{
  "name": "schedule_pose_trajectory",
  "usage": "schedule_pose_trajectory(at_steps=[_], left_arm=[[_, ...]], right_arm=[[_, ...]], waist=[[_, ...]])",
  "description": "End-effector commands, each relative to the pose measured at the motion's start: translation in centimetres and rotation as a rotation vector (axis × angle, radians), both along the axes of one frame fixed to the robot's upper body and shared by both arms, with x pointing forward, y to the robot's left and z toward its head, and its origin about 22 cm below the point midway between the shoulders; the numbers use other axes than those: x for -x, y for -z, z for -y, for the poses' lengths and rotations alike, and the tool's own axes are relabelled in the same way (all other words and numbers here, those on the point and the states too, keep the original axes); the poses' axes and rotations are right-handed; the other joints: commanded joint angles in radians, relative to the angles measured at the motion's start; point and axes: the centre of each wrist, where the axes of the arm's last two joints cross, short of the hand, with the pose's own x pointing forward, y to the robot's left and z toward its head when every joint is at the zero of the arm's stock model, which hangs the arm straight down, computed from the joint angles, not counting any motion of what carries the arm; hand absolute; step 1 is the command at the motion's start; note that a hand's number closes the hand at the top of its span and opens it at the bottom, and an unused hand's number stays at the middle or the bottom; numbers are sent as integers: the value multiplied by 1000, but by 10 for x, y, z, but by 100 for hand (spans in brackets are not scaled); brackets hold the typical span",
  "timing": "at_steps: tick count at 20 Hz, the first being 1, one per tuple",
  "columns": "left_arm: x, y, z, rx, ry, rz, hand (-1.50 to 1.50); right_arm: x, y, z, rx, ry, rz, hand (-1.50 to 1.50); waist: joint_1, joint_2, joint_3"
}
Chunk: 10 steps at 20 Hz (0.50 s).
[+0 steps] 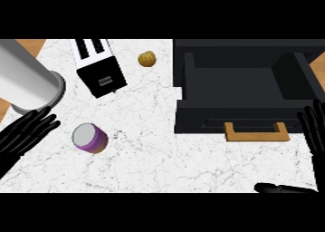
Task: Pick up the can, place it into the drawer and close the drawer
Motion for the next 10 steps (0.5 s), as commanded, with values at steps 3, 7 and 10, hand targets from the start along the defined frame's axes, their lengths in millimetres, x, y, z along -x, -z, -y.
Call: schedule_pose_trajectory(at_steps=[3,7,10], left_arm=[[-19,-8,-3,3,-35,-55,-150],[-25,3,-7,-24,-26,-28,-150],[-34,23,4,-21,-36,-43,-150]], right_arm=[[-2,-4,12,2,5,-4,-150],[1,-7,30,-6,-8,13,-150],[7,14,7,6,-15,14,-150]], waist=[[-2,1,0],[-1,1,0],[-2,1,0]])
